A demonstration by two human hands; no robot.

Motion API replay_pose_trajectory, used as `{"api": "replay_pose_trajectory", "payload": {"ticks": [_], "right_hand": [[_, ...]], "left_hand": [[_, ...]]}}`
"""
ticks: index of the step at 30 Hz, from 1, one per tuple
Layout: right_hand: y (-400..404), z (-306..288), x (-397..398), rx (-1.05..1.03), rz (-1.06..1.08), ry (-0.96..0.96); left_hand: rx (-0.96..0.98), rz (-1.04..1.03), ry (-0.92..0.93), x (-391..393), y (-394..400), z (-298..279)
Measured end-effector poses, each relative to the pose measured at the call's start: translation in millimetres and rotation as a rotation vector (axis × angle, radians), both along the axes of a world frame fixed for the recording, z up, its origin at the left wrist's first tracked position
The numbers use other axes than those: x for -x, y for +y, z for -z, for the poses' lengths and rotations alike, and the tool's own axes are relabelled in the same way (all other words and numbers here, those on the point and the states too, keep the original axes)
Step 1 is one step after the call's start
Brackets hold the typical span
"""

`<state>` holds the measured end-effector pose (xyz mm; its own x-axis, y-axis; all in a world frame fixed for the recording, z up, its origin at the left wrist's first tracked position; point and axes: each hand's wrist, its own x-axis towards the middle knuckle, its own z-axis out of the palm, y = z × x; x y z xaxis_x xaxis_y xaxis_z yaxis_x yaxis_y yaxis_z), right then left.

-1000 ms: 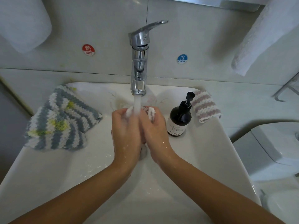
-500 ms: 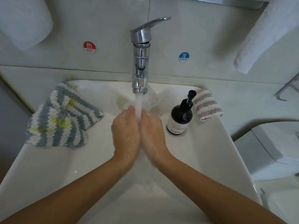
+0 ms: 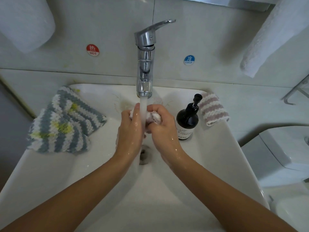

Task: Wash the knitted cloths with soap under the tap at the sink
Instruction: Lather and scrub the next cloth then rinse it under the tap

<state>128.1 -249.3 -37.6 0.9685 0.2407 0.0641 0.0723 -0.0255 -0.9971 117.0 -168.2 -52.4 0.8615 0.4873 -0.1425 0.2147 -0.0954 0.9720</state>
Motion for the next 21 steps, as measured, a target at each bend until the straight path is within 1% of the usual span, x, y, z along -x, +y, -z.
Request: {"api": "replay_pose_trajectory", "payload": {"ticks": [2, 4, 7, 9, 12, 14, 17, 19, 21], "right_hand": [[-3, -3, 0, -0.003, 0.010, -0.020], [-3, -4, 1, 0.001, 0.020, -0.043], [0, 0, 3, -0.026, -0.008, -0.002], [1, 1, 4, -0.007, -0.039, 0.021], [3, 2, 4, 0.098, -0.049, 0.030], [2, 3, 3, 0.168, -0.026, 0.012], [2, 7, -1, 0.277, 0.030, -0.065], [3, 9, -2, 0.300, 0.051, -0.088], [2, 7, -4, 0.260, 0.083, -0.068]], "left_hand": [[-0.011, 0.067, 0.017, -1, 0, 2], [-0.006, 0.086, -0.022, 0, 0, 3], [0.094, -0.034, -0.120, 8, -3, 0], [0.077, -0.096, -0.198, 13, -5, -5], [0.043, -0.120, -0.278, 17, -8, -7], [0.057, -0.115, -0.286, 19, -9, -7], [0.086, -0.133, -0.275, 18, -9, -8], [0.117, -0.124, -0.276, 18, -10, -9], [0.122, -0.066, -0.263, 19, -10, -9]]}}
